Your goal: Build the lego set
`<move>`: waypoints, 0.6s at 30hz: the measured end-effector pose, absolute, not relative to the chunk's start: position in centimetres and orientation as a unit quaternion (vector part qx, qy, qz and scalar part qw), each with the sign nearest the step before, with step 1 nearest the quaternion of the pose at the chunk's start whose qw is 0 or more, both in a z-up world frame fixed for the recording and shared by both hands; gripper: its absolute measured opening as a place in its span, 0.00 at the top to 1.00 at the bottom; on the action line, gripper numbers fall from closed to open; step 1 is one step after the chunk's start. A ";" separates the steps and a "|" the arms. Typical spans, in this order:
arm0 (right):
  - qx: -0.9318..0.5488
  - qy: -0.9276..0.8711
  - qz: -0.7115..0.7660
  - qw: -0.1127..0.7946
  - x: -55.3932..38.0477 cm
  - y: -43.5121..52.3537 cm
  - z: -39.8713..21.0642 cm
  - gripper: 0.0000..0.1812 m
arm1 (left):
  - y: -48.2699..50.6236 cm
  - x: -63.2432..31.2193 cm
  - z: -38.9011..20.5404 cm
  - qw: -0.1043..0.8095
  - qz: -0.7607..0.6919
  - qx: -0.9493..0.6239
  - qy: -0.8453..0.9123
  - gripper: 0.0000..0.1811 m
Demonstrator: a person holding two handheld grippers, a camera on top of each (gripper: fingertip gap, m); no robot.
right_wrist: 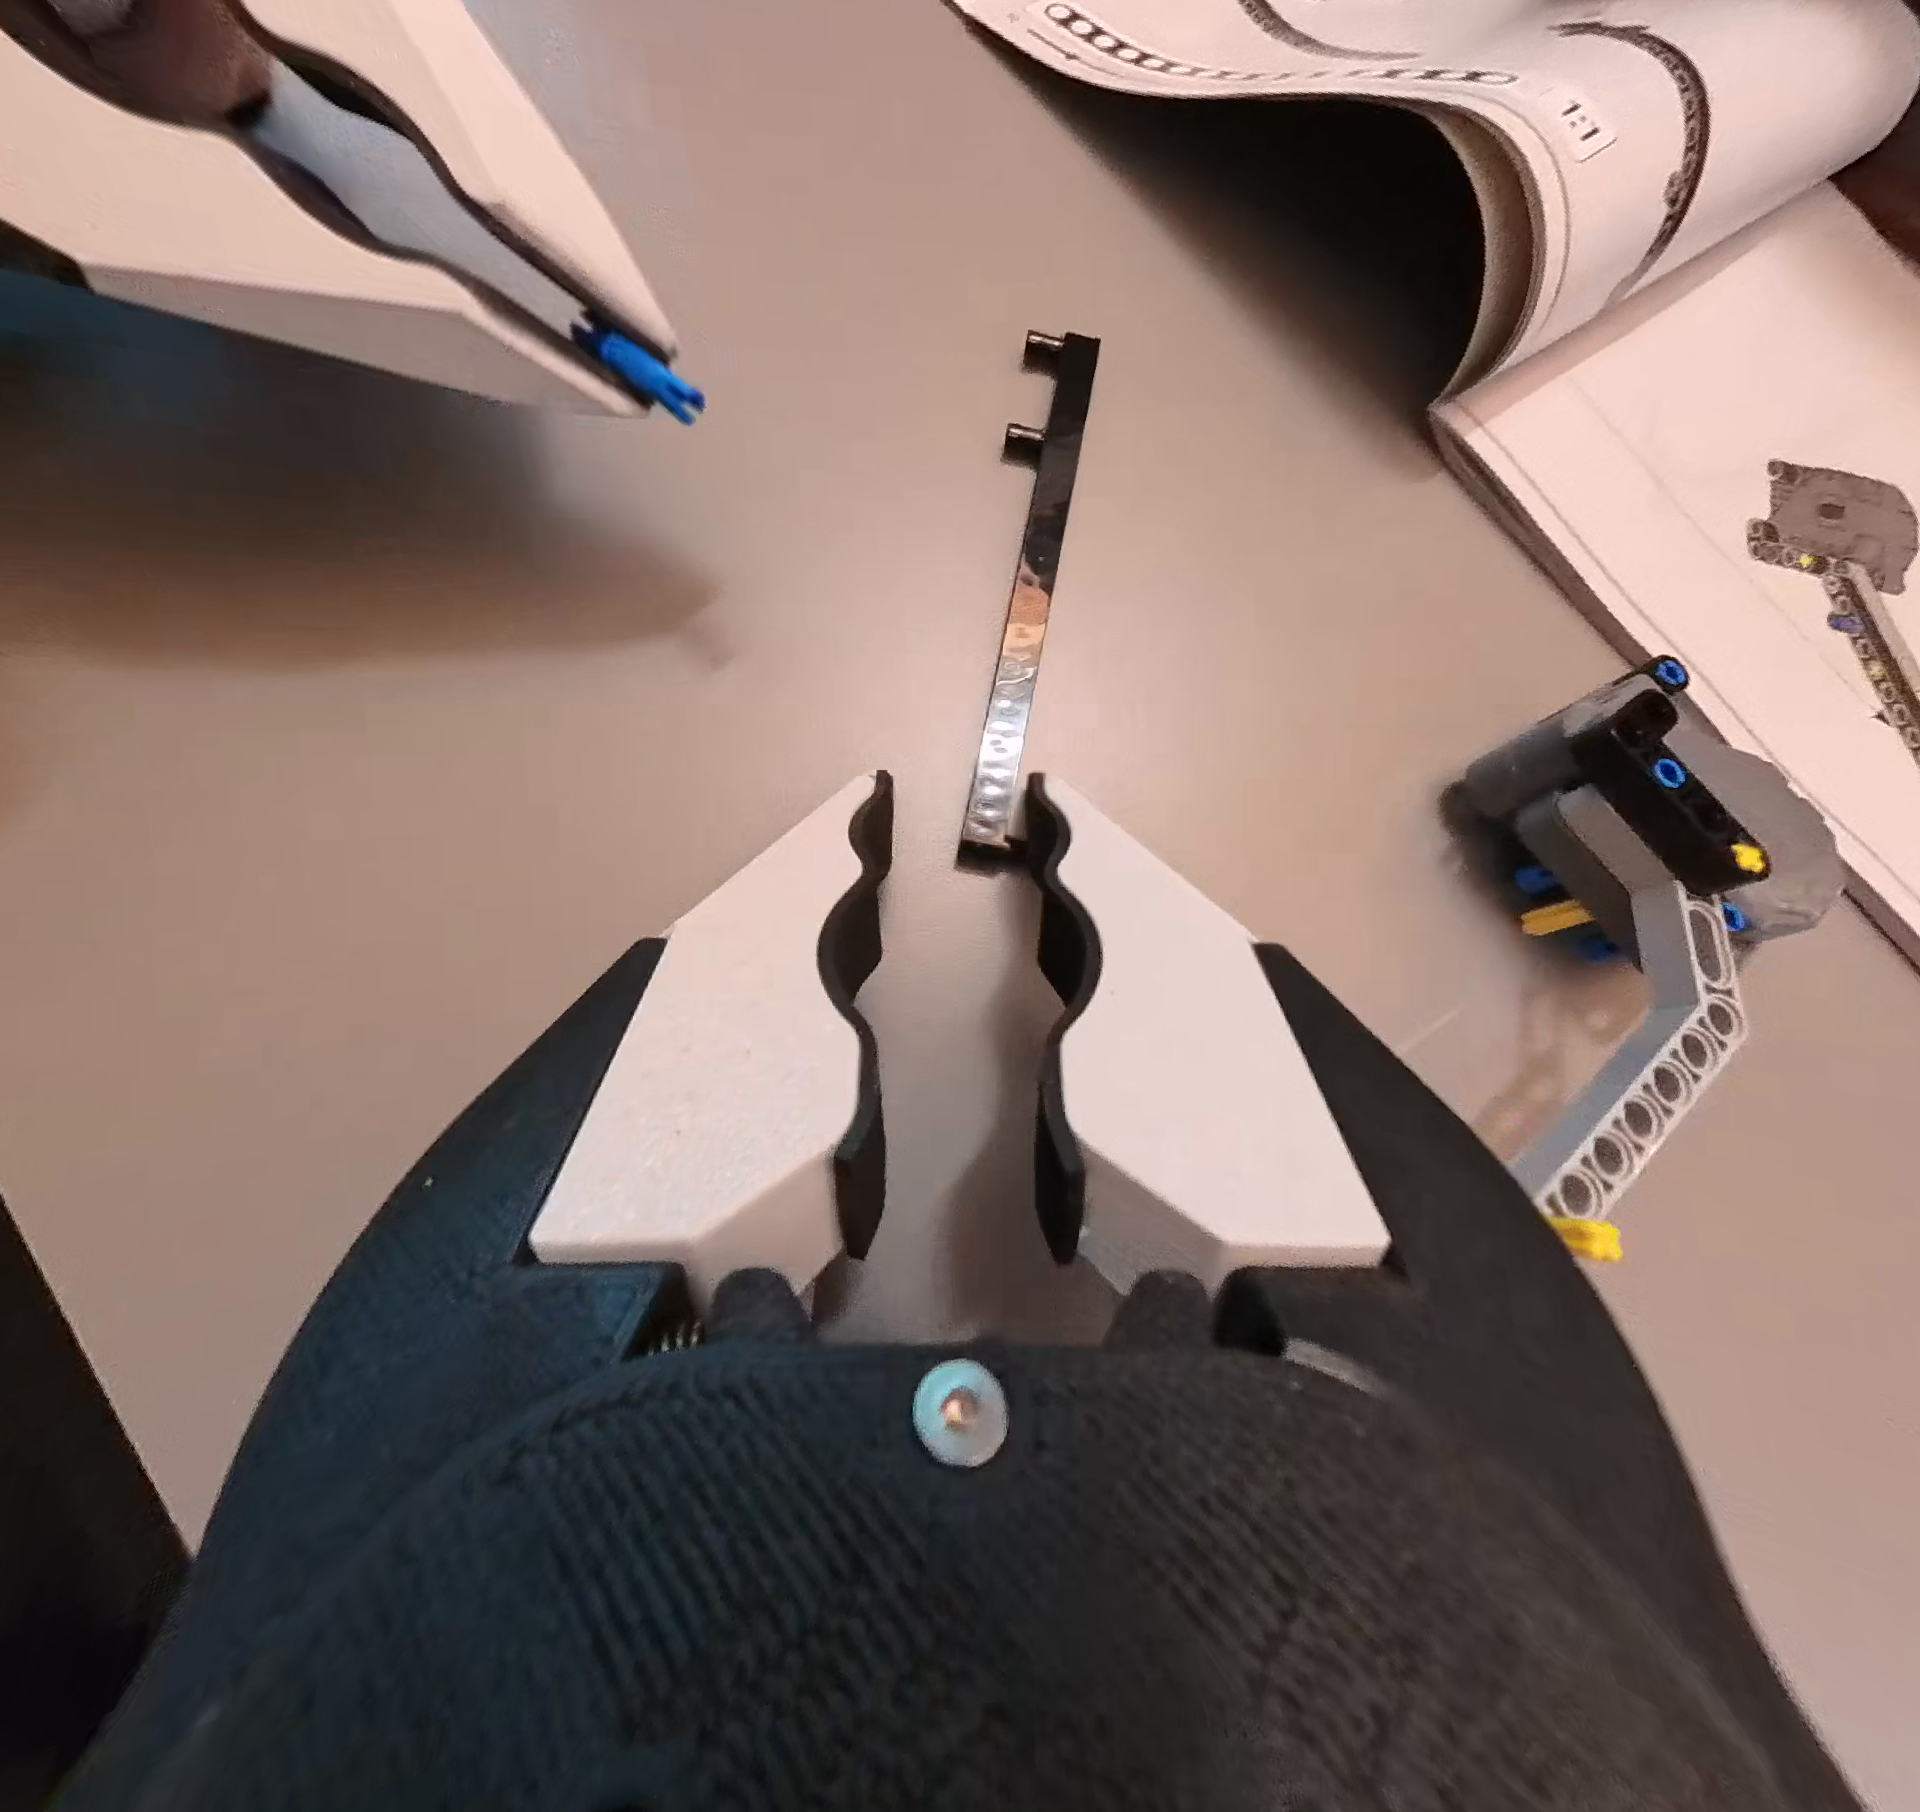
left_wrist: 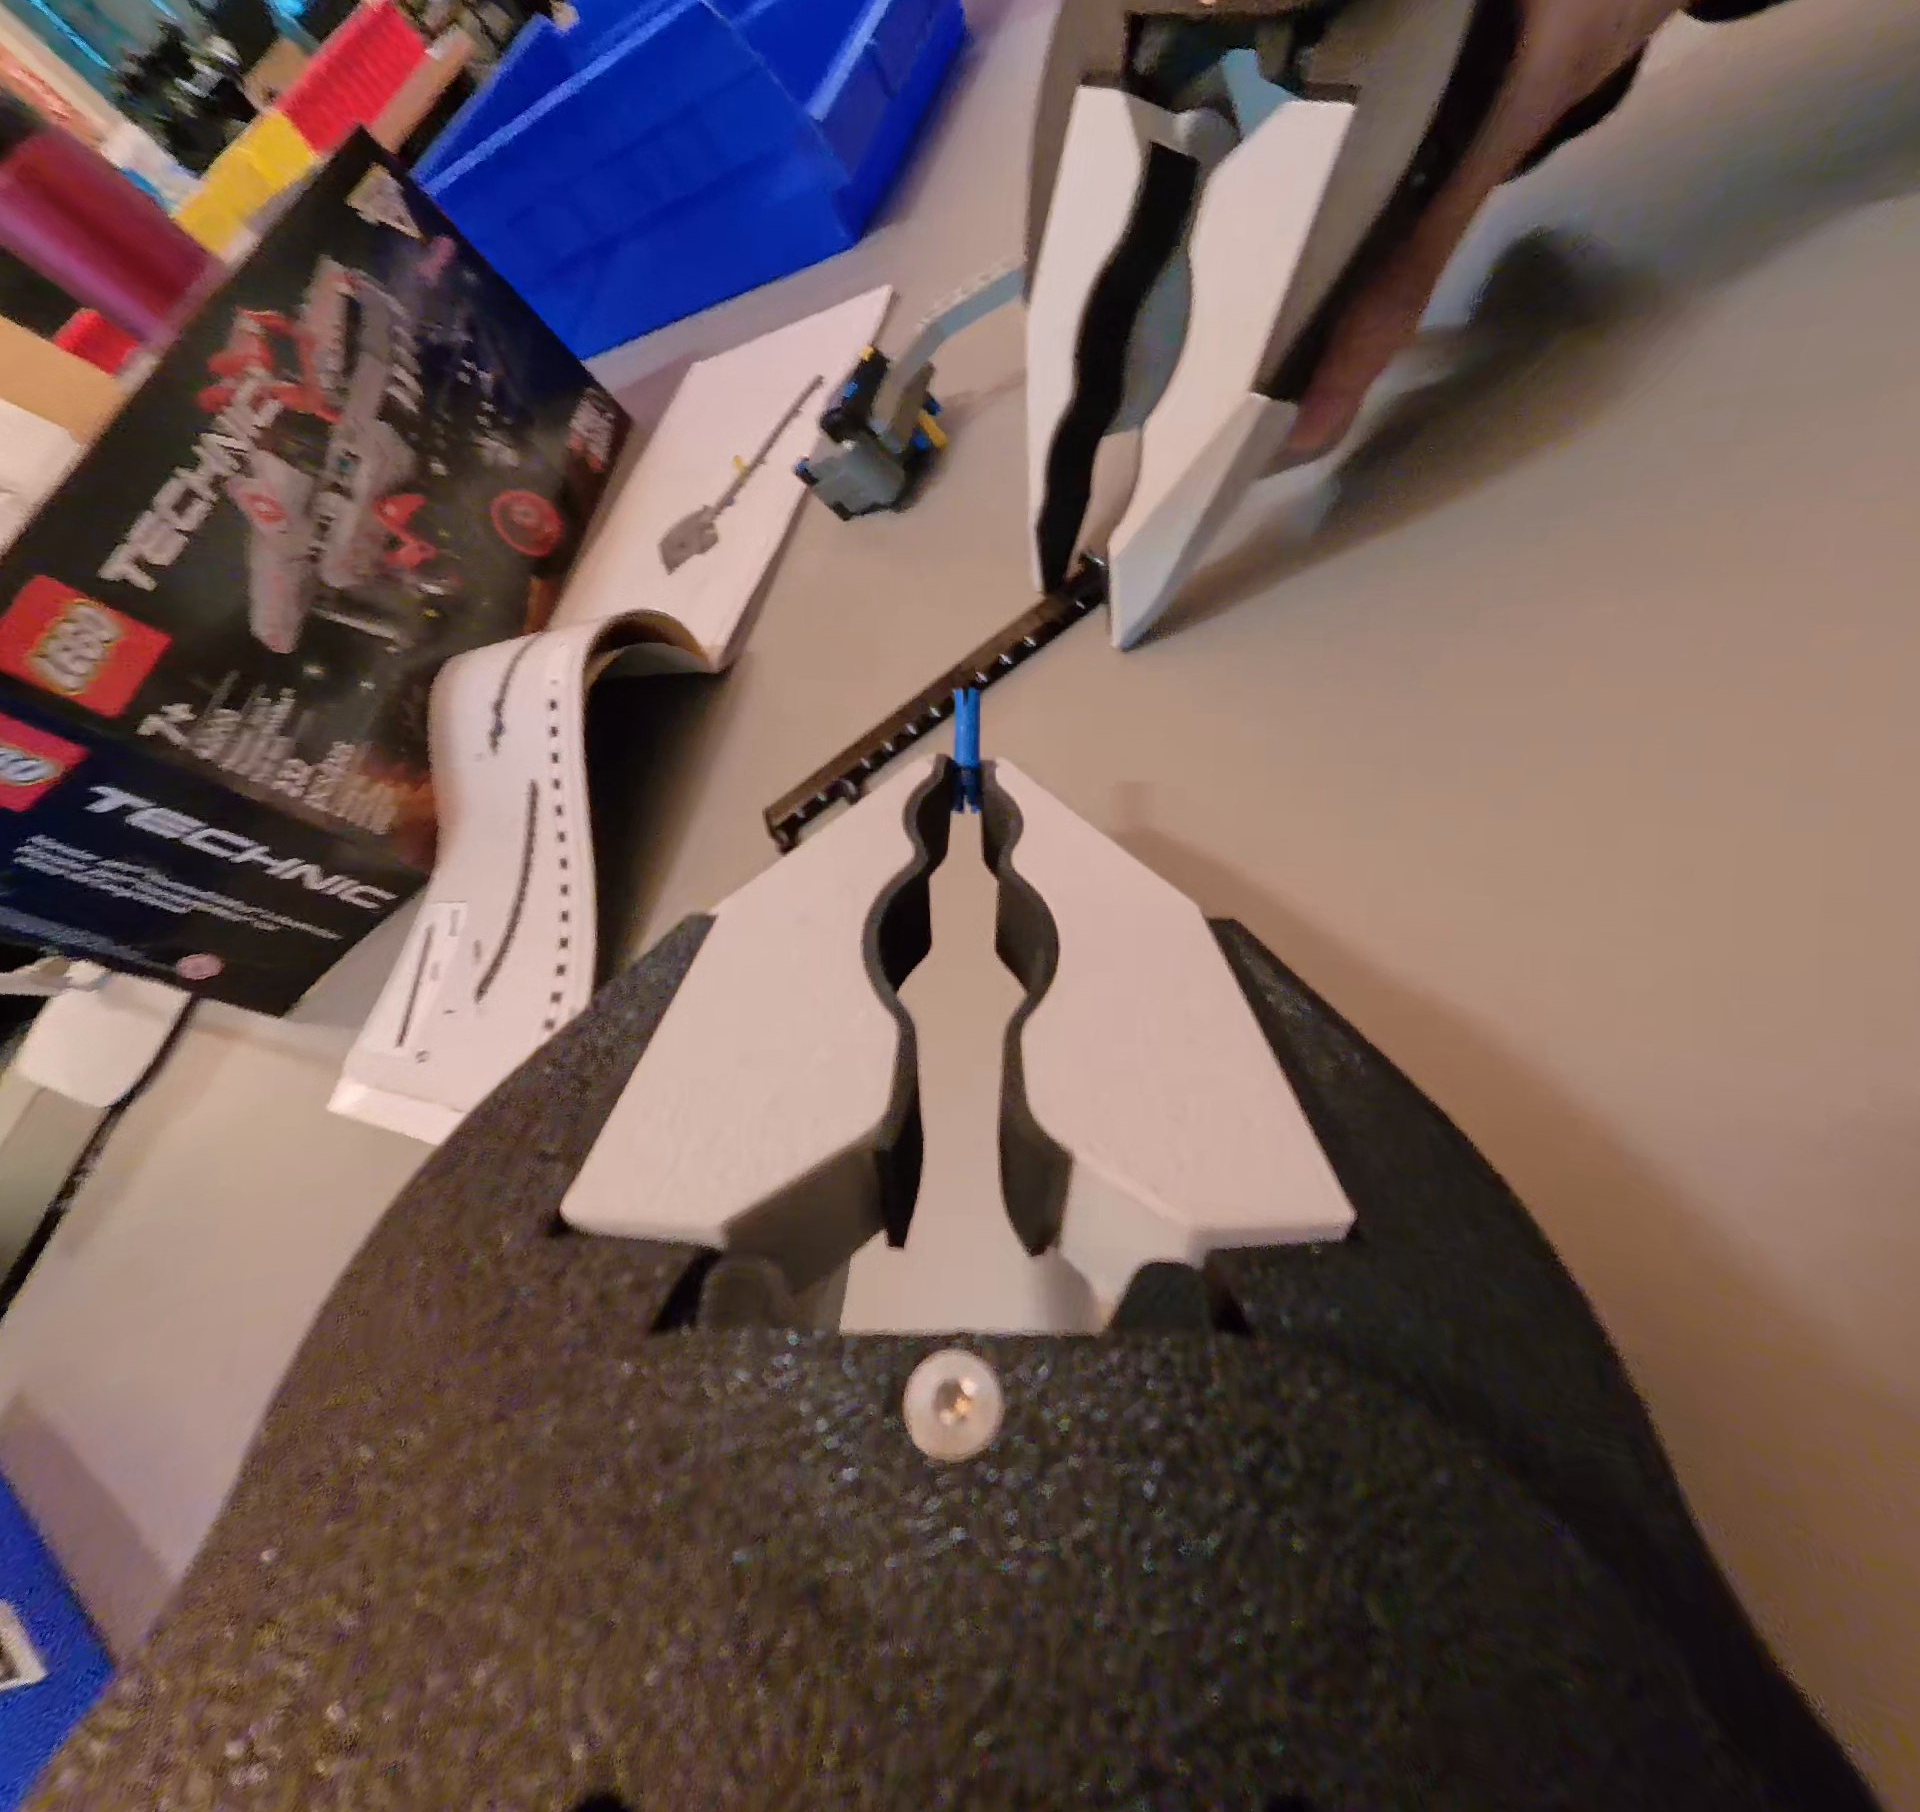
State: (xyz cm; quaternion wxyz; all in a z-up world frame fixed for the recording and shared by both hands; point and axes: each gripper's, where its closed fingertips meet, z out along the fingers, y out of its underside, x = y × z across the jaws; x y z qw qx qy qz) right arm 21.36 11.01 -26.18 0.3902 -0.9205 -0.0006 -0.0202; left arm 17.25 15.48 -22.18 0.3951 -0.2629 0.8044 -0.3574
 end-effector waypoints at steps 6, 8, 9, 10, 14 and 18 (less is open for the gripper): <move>-0.922 0.007 -0.004 0.387 21.1 11.1 -26.2 0.88 | 15.0 17.1 -22.9 0.343 -0.365 -0.297 0.813 0.99; -0.921 0.014 -0.003 0.390 21.0 11.1 -26.2 0.85 | 15.2 17.2 -23.0 0.333 -0.367 -0.314 0.810 0.99; -0.921 0.021 -0.004 0.390 21.1 10.9 -26.2 0.84 | 15.3 17.2 -23.0 0.329 -0.368 -0.322 0.808 0.99; -0.921 0.025 -0.004 0.390 21.1 10.8 -26.2 0.81 | 15.4 17.2 -23.1 0.325 -0.370 -0.329 0.806 0.99; -0.921 0.034 0.010 0.388 20.9 9.8 -26.1 0.73 | 15.7 17.2 -22.8 0.312 -0.391 -0.347 0.793 0.99; -0.912 0.054 -0.020 0.406 22.0 9.8 -25.6 0.78 | 15.9 17.3 -22.8 0.302 -0.410 -0.358 0.783 0.99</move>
